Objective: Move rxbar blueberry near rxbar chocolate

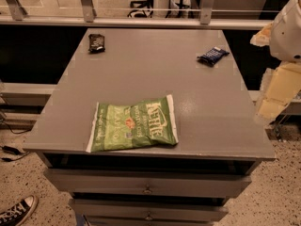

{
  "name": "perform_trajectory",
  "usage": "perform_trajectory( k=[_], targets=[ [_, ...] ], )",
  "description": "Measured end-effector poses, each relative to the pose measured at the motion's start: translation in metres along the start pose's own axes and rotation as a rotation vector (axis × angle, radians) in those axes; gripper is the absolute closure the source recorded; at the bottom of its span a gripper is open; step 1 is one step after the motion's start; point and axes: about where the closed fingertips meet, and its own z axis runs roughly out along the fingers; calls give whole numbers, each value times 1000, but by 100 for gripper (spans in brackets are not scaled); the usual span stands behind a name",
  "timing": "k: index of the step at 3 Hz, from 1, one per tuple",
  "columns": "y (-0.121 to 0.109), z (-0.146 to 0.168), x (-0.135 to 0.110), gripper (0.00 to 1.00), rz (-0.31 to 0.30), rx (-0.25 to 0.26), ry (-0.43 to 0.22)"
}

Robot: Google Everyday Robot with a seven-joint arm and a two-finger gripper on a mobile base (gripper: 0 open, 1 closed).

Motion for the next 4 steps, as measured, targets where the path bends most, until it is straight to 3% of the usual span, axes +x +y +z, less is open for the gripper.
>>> perform_trajectory(
  k=[1, 2, 3, 4],
  targets=[
    [0, 0, 0, 0, 0, 0, 0],
    [-12, 9, 2, 0, 9, 38, -33],
    [-48, 33, 9, 0, 66, 103, -110],
    [-105, 65, 16, 0, 147, 181, -216]
  ],
)
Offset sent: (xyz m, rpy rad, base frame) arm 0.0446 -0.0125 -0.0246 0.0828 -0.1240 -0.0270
